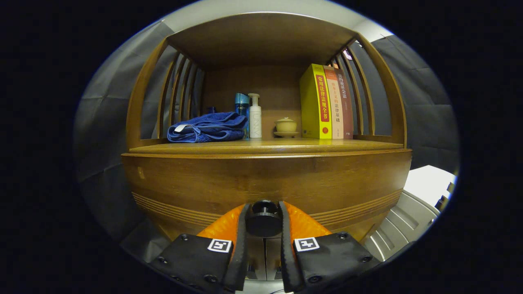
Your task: Pull open the drawer, take out the items inside it, and place them on the countertop above the cabinet.
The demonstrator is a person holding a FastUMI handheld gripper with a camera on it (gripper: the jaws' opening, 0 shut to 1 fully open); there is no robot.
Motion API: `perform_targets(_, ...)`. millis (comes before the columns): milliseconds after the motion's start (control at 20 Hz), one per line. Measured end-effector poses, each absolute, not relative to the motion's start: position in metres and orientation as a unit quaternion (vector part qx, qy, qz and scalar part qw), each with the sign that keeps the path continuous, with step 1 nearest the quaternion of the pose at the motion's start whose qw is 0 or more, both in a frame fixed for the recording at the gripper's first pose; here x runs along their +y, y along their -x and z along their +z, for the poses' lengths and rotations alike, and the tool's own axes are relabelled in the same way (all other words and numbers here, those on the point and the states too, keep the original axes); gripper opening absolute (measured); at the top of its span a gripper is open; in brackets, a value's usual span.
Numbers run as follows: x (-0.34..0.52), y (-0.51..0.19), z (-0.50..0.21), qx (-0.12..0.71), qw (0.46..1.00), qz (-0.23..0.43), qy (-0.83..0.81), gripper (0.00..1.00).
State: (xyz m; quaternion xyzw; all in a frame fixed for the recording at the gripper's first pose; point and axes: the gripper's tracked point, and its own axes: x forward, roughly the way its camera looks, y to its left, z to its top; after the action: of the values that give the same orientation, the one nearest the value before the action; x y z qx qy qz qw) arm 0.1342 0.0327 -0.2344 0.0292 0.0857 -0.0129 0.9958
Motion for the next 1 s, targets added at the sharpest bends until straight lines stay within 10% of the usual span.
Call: perform_targets(1000, 0.039, -0.028, -0.23, 0.121, 0.991, -0.016, -0.061, 0.42)
